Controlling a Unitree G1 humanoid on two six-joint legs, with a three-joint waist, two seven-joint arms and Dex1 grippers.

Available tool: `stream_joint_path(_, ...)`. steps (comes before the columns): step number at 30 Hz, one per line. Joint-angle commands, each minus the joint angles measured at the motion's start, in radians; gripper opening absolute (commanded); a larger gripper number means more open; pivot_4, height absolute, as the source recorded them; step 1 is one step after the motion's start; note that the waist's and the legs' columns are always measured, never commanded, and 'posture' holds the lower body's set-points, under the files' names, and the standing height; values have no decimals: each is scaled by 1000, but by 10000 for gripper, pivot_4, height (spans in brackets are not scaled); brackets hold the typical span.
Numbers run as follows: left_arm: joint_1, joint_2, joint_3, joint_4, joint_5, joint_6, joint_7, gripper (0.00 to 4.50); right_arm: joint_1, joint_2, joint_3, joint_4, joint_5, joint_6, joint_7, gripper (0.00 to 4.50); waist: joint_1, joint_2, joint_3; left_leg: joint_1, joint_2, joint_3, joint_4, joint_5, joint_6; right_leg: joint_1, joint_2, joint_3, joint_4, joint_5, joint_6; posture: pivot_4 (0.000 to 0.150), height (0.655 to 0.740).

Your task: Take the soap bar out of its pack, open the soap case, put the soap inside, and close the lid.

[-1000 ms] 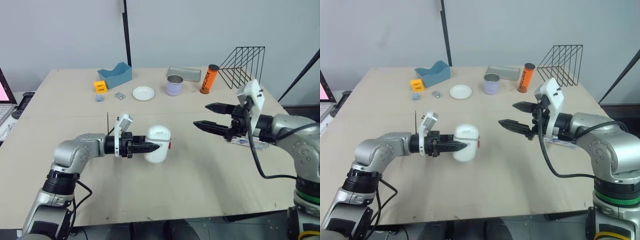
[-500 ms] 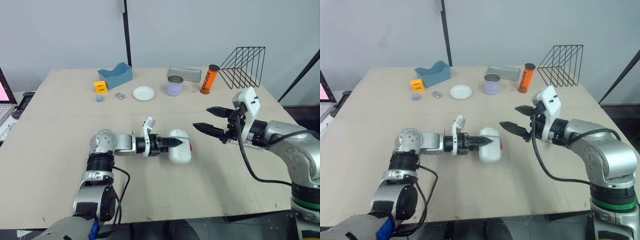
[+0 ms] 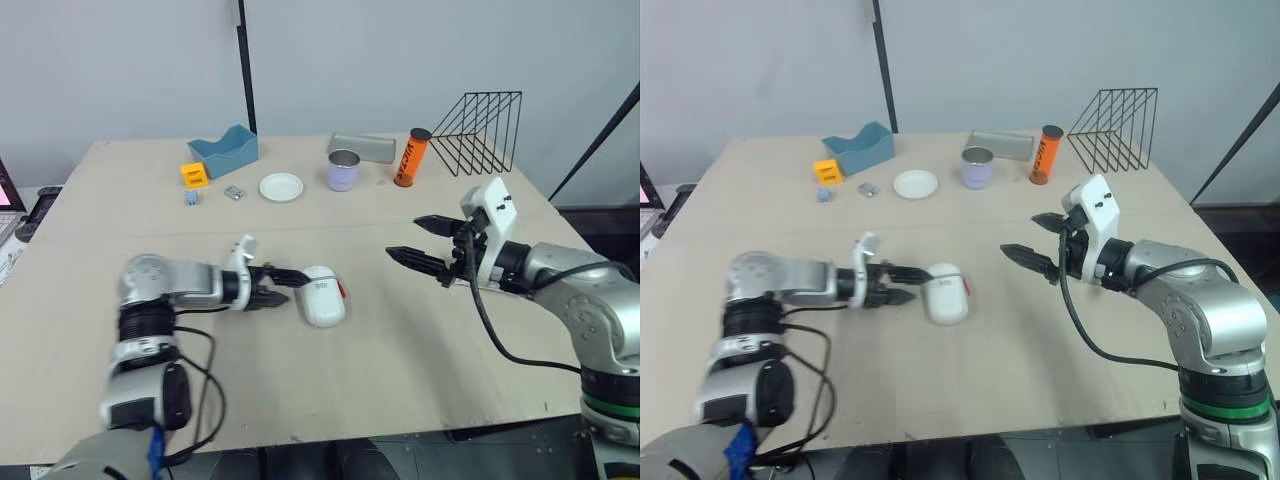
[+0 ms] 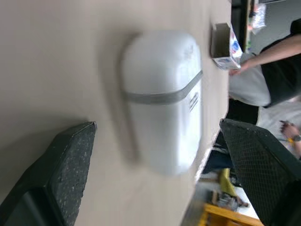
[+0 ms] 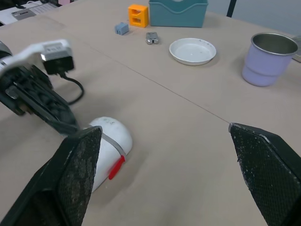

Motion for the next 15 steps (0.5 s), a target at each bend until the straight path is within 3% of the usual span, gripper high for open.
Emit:
stream_joint_path(1, 64, 140, -43, -272, -100, -5, -150, 44494, -9, -14, 7, 7, -19, -63, 28, 45000, 1, 0, 0, 0, 0, 0, -1, 0, -1, 0, 0, 0, 0, 0, 0, 1500, 7393)
stream_joint_path(3, 128, 200, -11, -423, -100, -83, -270, 44494, 16, -24, 20, 8, -42, -108, 52, 45000, 7, 0, 0, 0, -1, 0, -3, 2, -5, 0, -3, -1, -1, 0, 0, 1500, 7393)
stream_joint_path(6, 343, 354, -133, -697, 162, -491, -547, 44494, 86, -42, 40, 14, -91, -204, 92, 45000, 18, -1, 0, 0, -3, 1, -5, 4, -8, 0, -8, -3, -2, -1, 0, 1500, 7393)
stream_joint_path(9, 546, 473, -277, -774, 471, -877, -682, 44494, 134, -26, 24, 47, -104, -257, 96, 45000, 21, 0, 0, 3, -4, 4, -8, 4, -8, 2, -13, -2, -6, -4, -8, 1500, 7393)
stream_joint_path(11, 629, 476, -288, -781, 548, -1012, -729, 44494, 146, -9, 0, 80, -109, -290, 86, 45000, 22, -1, 0, 2, -4, 5, -8, 5, -7, 2, -15, -4, -5, -4, -9, 1500, 7393)
stream_joint_path(15, 681, 384, -262, -755, 628, -1179, -674, 44494, 201, -25, -17, 139, -132, -325, 105, 45000, 22, -3, 1, 1, -1, 7, -8, 6, -6, -1, -19, -7, -6, -2, -12, 1500, 7393)
